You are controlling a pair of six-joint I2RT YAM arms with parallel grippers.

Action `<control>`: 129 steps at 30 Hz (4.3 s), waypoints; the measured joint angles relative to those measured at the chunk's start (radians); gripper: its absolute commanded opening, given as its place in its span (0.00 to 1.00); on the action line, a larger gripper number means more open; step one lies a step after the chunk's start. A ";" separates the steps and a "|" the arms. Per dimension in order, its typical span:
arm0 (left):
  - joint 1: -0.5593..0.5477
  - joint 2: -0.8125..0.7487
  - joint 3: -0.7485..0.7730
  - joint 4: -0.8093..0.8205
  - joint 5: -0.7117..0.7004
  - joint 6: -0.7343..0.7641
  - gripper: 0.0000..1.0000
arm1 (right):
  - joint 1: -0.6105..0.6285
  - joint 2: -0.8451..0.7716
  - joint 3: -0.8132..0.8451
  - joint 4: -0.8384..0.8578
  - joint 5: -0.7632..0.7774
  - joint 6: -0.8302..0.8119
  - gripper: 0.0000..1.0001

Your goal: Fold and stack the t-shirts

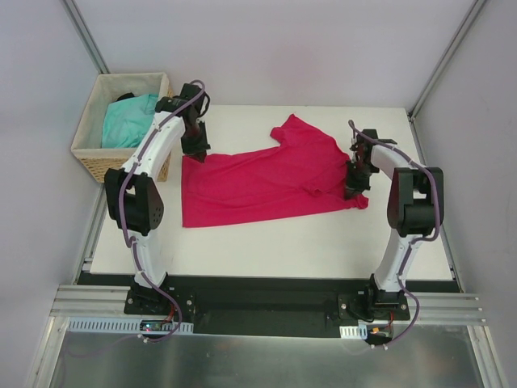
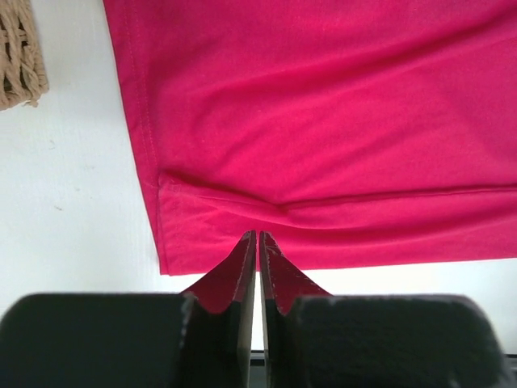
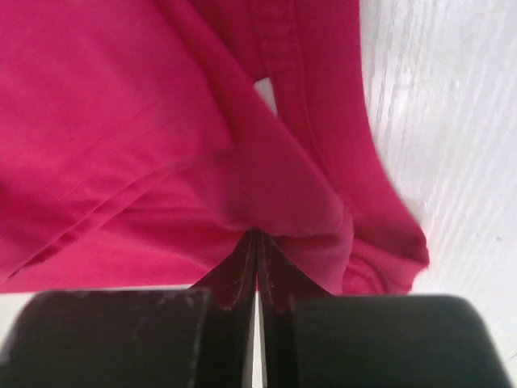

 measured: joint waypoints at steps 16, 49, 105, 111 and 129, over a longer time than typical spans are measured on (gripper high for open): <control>0.000 0.017 0.145 -0.088 -0.005 0.002 0.00 | 0.131 0.015 -0.046 -0.132 0.071 0.118 0.01; 0.000 0.037 0.190 -0.091 0.101 -0.006 0.00 | 0.091 -0.128 -0.104 -0.336 0.402 0.132 0.01; 0.000 0.040 0.240 -0.079 0.101 -0.006 0.01 | 0.072 -0.114 -0.069 -0.190 0.129 0.092 0.29; 0.000 0.029 0.235 -0.079 0.099 -0.006 0.01 | 0.068 -0.114 -0.087 -0.179 0.128 0.093 0.18; 0.000 0.003 0.222 -0.080 0.093 -0.007 0.00 | 0.064 -0.101 -0.013 -0.169 0.092 0.098 0.01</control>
